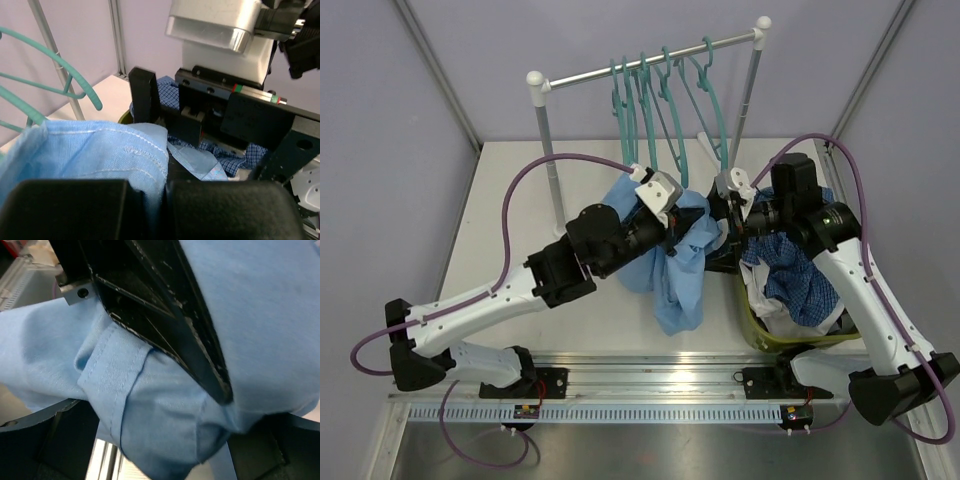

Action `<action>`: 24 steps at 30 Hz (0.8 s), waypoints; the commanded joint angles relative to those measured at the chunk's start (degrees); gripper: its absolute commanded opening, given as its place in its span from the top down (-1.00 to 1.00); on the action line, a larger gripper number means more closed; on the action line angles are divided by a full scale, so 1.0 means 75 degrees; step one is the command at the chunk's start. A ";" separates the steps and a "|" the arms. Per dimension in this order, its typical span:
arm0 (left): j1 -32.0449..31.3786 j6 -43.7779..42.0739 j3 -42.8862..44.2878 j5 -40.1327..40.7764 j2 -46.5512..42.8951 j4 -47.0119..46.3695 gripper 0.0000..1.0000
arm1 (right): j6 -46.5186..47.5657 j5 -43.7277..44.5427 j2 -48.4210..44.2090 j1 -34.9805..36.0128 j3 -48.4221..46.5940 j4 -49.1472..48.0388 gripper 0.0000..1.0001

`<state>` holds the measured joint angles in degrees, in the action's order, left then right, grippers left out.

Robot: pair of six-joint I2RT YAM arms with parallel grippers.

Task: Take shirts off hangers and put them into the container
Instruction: Place the shirt into the basket

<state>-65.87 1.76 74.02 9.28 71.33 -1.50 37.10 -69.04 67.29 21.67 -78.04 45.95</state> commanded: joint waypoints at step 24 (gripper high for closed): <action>-0.0241 0.1031 0.2224 -0.1963 0.0298 -0.3151 1.00 | -0.4759 -0.1342 0.0122 0.0286 0.0796 -0.4486 -0.05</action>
<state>-65.89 6.74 84.36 1.37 76.31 -7.44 6.17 -78.70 67.24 22.90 -71.79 13.30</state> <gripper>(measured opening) 0.015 0.753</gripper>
